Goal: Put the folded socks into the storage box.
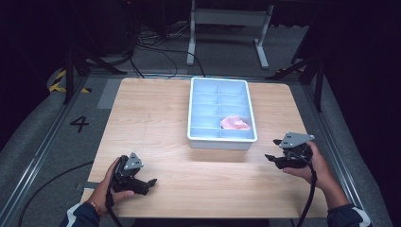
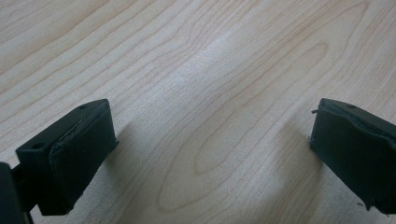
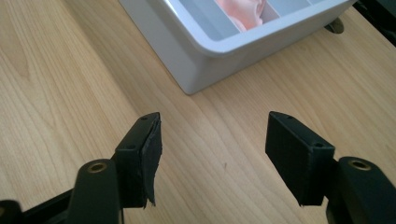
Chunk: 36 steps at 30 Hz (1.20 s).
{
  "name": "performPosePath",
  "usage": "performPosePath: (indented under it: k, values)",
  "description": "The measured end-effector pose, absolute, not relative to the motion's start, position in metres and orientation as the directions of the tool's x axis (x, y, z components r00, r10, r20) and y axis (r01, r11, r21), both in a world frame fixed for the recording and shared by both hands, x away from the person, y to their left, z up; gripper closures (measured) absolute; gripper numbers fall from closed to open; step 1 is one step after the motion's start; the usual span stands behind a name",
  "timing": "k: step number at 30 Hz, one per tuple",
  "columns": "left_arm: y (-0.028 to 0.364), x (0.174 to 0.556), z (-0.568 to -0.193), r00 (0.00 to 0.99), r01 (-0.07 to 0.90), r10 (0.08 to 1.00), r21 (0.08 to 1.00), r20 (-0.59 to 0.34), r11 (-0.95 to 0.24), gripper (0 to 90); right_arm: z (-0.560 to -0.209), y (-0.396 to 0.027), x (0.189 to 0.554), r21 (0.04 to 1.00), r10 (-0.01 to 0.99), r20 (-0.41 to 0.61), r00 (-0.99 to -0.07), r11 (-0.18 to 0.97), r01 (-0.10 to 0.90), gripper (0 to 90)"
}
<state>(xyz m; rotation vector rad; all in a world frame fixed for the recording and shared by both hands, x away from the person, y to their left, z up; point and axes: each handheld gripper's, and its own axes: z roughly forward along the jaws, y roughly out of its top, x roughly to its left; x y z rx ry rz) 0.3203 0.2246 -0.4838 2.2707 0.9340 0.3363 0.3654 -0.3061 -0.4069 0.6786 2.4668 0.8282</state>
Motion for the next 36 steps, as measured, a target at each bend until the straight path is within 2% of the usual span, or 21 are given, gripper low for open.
performPosePath:
  k: [15,36]
  values:
    - [0.225,0.320,-0.484,0.713,0.534,0.701,0.656,-0.009,-0.534,0.4,-0.435,-0.337,0.351,0.657,0.619,-0.218,-0.755,0.665,0.355,37.1]
    - [0.225,0.321,-0.484,0.715,0.533,0.699,0.654,-0.009,-0.537,0.3,-0.473,-0.377,0.331,0.687,0.703,-0.105,-0.704,0.563,0.459,36.8]
